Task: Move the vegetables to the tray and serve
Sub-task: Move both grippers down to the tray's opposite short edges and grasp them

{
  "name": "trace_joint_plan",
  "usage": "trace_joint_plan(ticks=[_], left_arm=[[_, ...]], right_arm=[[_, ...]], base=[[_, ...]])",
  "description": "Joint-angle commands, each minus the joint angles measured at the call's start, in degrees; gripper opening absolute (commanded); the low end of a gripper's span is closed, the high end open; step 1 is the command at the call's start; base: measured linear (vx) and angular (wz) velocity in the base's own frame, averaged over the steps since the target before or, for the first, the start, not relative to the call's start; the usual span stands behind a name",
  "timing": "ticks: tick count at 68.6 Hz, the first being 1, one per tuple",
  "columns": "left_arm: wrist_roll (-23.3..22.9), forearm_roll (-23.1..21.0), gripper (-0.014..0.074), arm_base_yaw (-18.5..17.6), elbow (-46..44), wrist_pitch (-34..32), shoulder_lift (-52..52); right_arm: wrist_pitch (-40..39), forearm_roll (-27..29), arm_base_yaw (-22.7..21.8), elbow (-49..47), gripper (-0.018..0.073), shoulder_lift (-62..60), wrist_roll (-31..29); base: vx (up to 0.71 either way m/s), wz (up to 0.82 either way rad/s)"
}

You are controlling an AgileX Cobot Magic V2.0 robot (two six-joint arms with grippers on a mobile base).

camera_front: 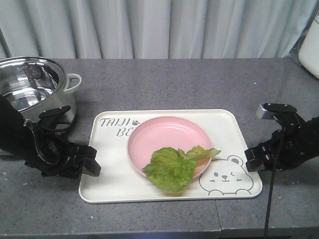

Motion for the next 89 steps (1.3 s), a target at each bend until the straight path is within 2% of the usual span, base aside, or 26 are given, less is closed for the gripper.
trace_joint_plan(ticks=[1,45,56,80,89], left_arm=[[-0.5,-0.6,0.045,-0.1,-1.0,-0.3,-1.3],[-0.4,-0.6,0.0435,-0.1,-1.0,-0.1,-1.3],[-0.4,-0.6,0.0335,-0.1,-1.0,-0.2,-1.3],[-0.4,-0.6,-0.0009,-0.1,-1.0,-1.4,-1.3],[0.5,-0.6,-0.0008,-0.1,-1.0,-2.1,-1.5]], right_arm=[[-0.2,1.5,0.1,-1.6,0.0251,-1.8,0.1],[4.4,1.6,0.1,-1.6,0.0234,2.3,0.5],[5.1,1.6,0.1,-1.6,0.0193,2.3,0.5],[5.2,1.3,0.1,-1.6,0.0011,2.3,0.5],[5.2,1.2,0.1,-1.6,-0.0011,2.0,0.5]], base=[[0.0,0.0],[0.0,0.0],[0.0,0.0],[0.0,0.0],[0.0,0.0]])
